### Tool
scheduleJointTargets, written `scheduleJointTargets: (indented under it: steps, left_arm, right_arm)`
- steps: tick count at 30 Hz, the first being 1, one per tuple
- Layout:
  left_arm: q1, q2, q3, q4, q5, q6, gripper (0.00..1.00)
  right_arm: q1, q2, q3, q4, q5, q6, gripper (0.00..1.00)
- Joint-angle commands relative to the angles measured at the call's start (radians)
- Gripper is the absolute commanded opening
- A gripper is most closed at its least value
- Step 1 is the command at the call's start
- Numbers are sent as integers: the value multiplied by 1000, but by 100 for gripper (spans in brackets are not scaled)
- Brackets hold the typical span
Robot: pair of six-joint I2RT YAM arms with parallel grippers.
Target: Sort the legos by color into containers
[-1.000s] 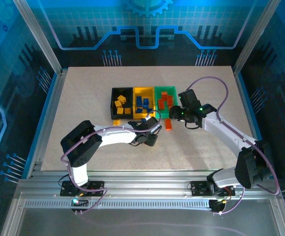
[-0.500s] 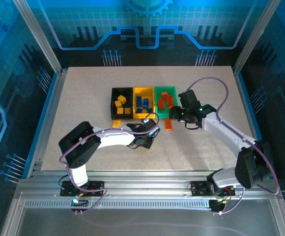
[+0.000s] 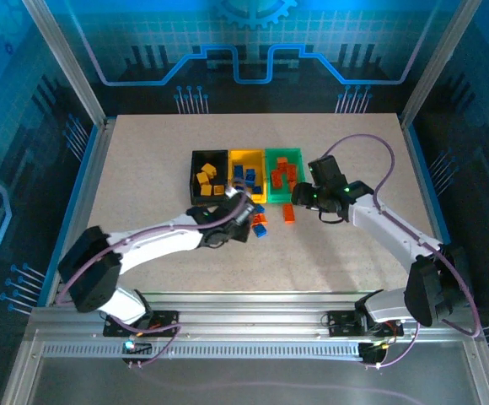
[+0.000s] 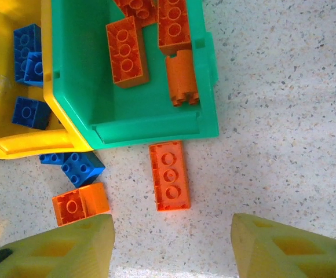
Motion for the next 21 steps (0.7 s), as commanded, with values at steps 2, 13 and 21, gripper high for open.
scheduleJointTargets:
  steps: [2,13,21]
  left_arm:
    - [156,-74,-3,-47,-86,-53,26]
    - [404,216,268,3,-30,-42,24]
    - [471,426,485,-80,22,-75,27]
  right_arm:
    - [-16,-21,-15,17,-14,15,57]
    - [-20,-30,-13,-3,-28,13,57]
    - [-10,-57,-72,25,-111,-2,59]
